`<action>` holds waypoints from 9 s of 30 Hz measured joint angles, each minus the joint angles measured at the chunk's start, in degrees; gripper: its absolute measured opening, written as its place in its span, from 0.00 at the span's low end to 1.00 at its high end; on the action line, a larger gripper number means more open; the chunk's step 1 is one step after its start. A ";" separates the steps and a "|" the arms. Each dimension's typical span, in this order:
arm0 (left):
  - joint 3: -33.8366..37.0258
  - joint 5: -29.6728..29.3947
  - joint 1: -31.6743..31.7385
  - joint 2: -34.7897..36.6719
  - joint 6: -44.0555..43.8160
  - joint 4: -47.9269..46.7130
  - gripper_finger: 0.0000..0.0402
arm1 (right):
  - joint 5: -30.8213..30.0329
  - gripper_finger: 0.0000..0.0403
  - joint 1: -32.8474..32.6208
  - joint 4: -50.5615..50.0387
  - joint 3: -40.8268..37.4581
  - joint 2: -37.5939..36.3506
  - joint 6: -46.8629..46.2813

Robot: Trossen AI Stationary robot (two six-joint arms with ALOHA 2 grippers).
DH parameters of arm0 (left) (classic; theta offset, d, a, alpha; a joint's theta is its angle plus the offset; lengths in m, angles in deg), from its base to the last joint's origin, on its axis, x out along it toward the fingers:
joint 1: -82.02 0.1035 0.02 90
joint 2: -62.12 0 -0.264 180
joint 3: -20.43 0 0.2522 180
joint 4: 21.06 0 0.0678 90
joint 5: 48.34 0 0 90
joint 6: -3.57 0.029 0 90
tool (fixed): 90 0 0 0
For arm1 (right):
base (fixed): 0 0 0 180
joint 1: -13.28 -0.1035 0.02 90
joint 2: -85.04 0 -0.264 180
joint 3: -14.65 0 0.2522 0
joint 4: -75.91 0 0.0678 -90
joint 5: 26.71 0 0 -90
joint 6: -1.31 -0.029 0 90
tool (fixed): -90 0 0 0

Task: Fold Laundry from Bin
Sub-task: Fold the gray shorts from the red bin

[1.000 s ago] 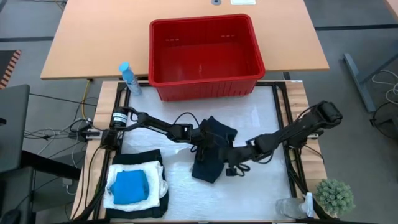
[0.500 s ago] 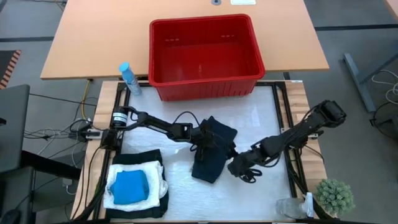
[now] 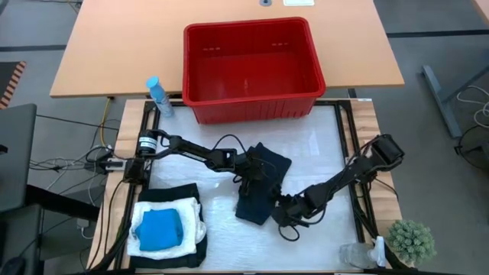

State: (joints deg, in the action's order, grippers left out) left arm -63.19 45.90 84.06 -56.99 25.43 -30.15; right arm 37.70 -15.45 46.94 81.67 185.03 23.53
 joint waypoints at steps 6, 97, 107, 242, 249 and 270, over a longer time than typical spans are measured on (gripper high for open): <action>0.02 -0.02 -0.04 -0.02 1.08 0.22 0.00 | 3.16 0.70 0.83 0.83 0.37 2.19 -0.64; 11.01 15.56 -1.53 6.01 -11.23 28.69 0.00 | 26.96 0.05 0.52 1.95 -0.01 -2.26 -45.36; 8.44 14.97 -0.86 -2.07 -7.00 25.28 0.00 | 26.98 0.05 -0.13 1.81 -0.01 -2.26 -45.42; 10.10 19.45 -1.55 -1.92 -29.85 15.80 0.00 | 38.10 0.47 14.36 -26.90 -4.84 -16.58 -91.48; 10.10 19.45 -1.55 -1.92 -29.87 15.78 0.00 | 39.48 0.47 15.70 -27.77 -4.81 -17.15 -94.43; 10.10 19.71 -1.53 -1.92 -30.15 15.99 0.00 | 20.45 0.47 1.31 -2.14 -2.09 -27.15 -68.11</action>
State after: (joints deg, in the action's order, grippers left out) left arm -53.09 65.60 82.53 -58.91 -4.72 -14.16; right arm 58.15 -14.14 44.80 79.58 157.89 -44.58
